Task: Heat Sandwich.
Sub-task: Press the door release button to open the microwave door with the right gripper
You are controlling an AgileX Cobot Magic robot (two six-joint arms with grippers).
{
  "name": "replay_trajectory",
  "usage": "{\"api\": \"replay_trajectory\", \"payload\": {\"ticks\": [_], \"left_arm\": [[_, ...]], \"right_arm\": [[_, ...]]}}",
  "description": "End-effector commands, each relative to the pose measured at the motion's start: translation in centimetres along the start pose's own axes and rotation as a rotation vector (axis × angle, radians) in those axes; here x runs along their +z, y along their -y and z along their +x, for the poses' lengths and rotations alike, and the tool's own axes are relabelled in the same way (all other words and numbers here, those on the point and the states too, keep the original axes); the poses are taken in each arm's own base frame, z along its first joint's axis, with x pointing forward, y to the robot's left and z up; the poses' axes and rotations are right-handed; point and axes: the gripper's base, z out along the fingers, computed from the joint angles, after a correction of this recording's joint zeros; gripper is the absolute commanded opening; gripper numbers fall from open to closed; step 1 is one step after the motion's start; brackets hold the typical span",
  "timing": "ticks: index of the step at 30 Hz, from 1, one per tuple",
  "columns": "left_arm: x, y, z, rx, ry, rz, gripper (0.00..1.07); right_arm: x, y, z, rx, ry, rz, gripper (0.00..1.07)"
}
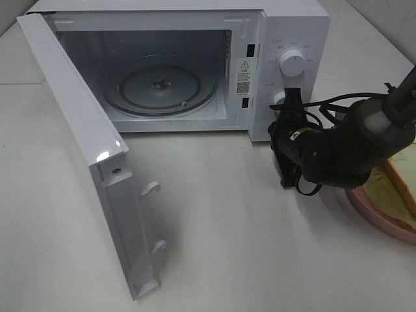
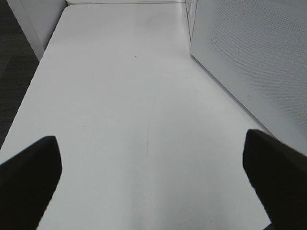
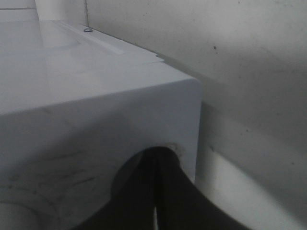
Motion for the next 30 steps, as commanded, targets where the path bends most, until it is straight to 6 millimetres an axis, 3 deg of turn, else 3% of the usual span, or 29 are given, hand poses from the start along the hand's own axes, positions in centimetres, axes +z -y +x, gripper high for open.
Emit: {"api": "replay_trajectory", "payload": {"ticks": [1, 16, 30], "left_arm": [[-0.3, 0.1, 0.1, -0.004, 0.042, 0.002, 0.98], [-0.3, 0.1, 0.1, -0.004, 0.042, 0.002, 0.98], [-0.3, 0.1, 0.1, -0.004, 0.042, 0.002, 0.98]], "right_arm": [[0.8, -4.6, -0.8, 0.017, 0.033, -0.257, 0.0], [-1.5, -1.6, -0.9, 0.005, -0.035, -0.131, 0.0], [-6.0, 0.4, -2.0, -0.041, -0.085, 0.04, 0.0]]}}
